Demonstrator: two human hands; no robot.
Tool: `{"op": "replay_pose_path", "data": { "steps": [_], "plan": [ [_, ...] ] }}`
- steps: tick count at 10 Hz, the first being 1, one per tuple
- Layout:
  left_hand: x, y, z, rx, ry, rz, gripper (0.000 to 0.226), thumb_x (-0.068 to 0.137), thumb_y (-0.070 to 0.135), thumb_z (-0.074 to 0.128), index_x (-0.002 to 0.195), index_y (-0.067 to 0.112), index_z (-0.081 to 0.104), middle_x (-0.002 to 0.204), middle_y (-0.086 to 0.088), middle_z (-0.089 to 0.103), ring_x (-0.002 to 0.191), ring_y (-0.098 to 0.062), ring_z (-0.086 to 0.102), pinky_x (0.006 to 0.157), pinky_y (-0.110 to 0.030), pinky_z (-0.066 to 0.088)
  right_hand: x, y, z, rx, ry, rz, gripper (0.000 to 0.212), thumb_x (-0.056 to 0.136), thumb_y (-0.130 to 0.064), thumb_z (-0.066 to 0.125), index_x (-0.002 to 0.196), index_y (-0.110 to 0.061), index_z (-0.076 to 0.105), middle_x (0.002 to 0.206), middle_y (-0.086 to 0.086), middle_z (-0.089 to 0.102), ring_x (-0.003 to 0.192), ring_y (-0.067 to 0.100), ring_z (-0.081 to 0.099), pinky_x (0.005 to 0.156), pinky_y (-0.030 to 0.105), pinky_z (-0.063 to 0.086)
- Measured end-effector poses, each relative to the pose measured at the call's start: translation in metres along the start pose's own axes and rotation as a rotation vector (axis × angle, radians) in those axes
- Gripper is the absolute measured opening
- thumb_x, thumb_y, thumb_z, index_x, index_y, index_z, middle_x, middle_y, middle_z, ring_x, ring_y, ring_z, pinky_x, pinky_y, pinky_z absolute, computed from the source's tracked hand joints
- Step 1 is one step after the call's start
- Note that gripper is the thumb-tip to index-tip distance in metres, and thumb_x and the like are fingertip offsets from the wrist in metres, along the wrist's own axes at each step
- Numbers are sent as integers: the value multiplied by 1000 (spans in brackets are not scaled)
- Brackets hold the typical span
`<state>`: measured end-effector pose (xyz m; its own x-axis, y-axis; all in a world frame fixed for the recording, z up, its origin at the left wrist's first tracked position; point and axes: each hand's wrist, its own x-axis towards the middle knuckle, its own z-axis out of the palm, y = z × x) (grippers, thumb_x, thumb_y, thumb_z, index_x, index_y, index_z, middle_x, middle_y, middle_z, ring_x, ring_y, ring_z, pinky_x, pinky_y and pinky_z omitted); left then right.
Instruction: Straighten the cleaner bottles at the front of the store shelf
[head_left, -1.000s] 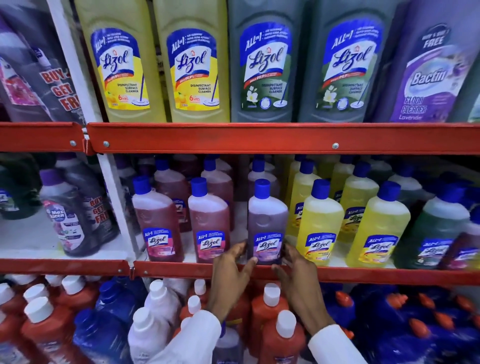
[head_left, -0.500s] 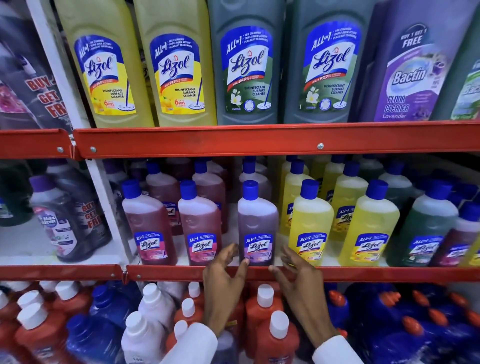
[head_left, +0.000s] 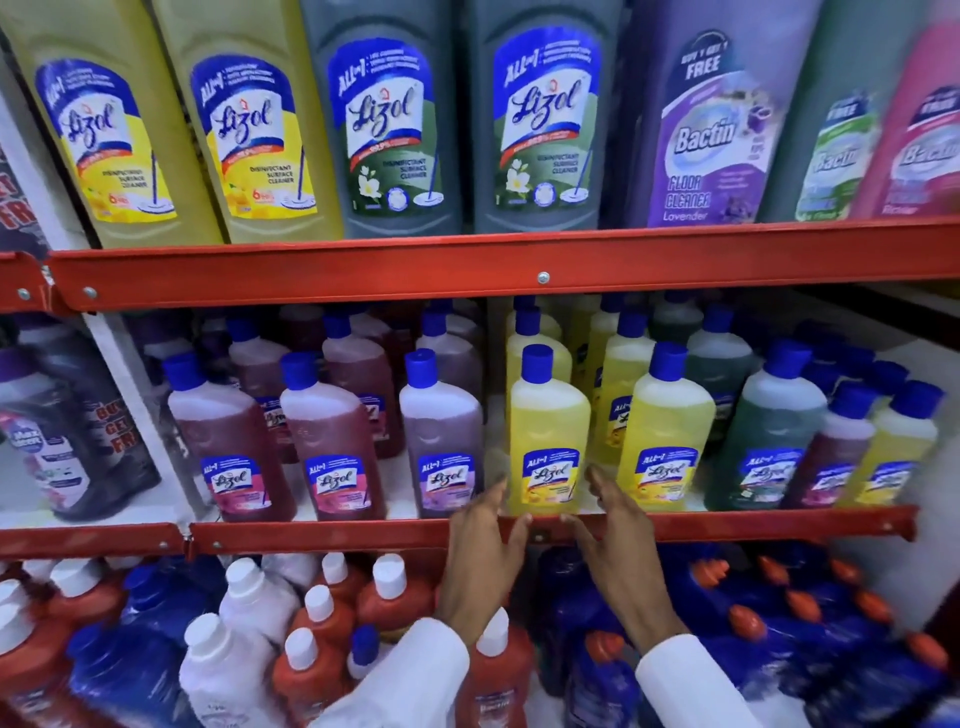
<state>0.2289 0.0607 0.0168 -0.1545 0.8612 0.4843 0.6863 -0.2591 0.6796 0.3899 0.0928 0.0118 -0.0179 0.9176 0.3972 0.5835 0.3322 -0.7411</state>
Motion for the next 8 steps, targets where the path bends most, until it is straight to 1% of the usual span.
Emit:
{"op": "replay_pose_path", "data": {
  "steps": [1,2,3,4,5,6,7,8],
  "plan": [
    [10,4,4,10,-29,3,33,87,18,61,119,25,64,108,6,77,95,-9,70,86,-29,56,6,2,-4,20,-43,-17,63,81,-13,76,139,-14,52,136,3,62,123,21,59,106,39,47],
    [11,3,8,-12,4,-9,30,88,9,64,114,23,68,106,8,77,94,-2,70,85,-15,51,6,0,-6,51,-66,-29,56,81,-13,75,134,-21,56,125,-4,69,114,14,64,96,24,46],
    [8,5,10,-35,32,-20,31,87,7,66,113,24,69,107,11,77,96,2,69,88,-16,53,7,1,-7,70,-60,-30,54,81,-15,76,131,-23,57,119,-7,71,105,9,64,90,19,44],
    [7,8,11,-62,39,-43,31,88,8,68,114,25,70,106,13,75,97,3,68,87,-8,48,6,1,-8,67,-61,-15,54,81,-19,77,131,-23,57,118,-6,71,104,9,64,90,20,45],
    [6,8,12,-68,41,-53,30,88,9,68,114,24,70,106,15,75,96,4,68,86,-4,46,6,3,-7,77,-53,-9,54,79,-20,78,130,-25,58,116,-4,73,102,8,65,88,20,47],
    [7,7,13,-65,53,-43,29,88,9,69,113,23,71,105,17,74,94,5,68,85,-4,46,6,3,-8,86,-50,-12,51,79,-21,79,127,-23,60,114,-5,73,96,2,62,86,16,45],
    [7,6,14,-74,43,-47,29,89,11,68,116,23,70,108,14,75,95,4,69,90,-16,54,7,5,-7,94,-52,-7,52,79,-22,79,128,-23,60,117,-4,73,98,2,62,86,16,45],
    [9,8,11,-34,62,-32,36,86,15,71,121,22,66,111,7,76,97,-3,69,92,-29,56,3,11,-15,129,60,17,54,78,-26,80,129,-22,62,118,-2,73,101,9,67,90,25,52]
  ]
}}
